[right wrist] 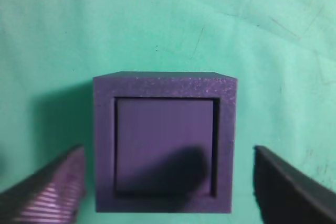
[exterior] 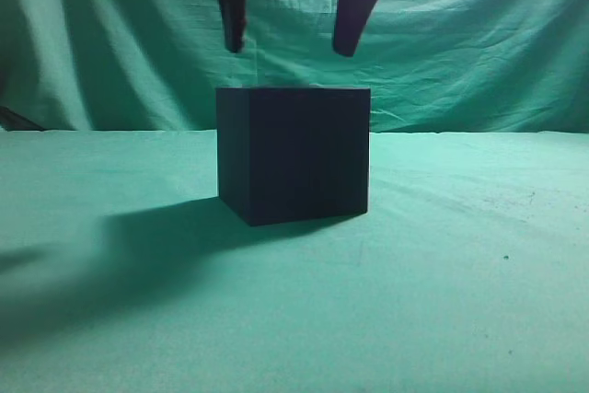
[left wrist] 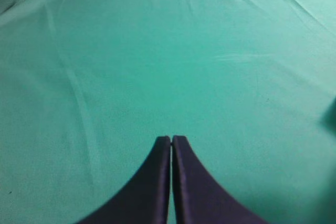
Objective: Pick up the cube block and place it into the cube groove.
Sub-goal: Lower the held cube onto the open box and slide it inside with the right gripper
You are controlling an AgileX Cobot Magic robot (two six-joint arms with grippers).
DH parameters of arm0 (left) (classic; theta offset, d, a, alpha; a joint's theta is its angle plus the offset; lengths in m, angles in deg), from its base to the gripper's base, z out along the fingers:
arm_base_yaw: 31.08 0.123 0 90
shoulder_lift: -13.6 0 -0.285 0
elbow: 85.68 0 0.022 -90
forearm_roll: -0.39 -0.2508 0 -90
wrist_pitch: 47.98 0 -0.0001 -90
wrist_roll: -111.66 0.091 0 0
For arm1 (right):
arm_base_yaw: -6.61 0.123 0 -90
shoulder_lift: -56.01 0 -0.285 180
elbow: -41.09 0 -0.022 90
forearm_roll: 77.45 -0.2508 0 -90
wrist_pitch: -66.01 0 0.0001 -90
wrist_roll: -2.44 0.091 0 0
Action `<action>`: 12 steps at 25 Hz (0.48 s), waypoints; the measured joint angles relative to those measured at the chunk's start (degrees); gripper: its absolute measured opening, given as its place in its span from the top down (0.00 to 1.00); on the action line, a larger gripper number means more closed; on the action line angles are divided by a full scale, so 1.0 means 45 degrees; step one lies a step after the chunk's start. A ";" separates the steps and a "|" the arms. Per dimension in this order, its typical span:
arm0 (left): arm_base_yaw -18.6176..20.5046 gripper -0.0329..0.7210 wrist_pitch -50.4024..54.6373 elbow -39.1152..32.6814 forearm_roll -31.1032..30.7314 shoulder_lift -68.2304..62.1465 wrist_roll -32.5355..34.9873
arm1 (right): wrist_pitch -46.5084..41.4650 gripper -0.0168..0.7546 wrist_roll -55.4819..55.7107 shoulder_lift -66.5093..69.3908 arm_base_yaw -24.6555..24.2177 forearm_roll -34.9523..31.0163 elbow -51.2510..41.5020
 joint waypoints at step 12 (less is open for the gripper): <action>0.0000 0.96 0.0000 0.0000 0.0000 0.0000 0.0000 | -0.1388 0.87 -0.0871 -0.1363 0.0000 0.1115 0.2452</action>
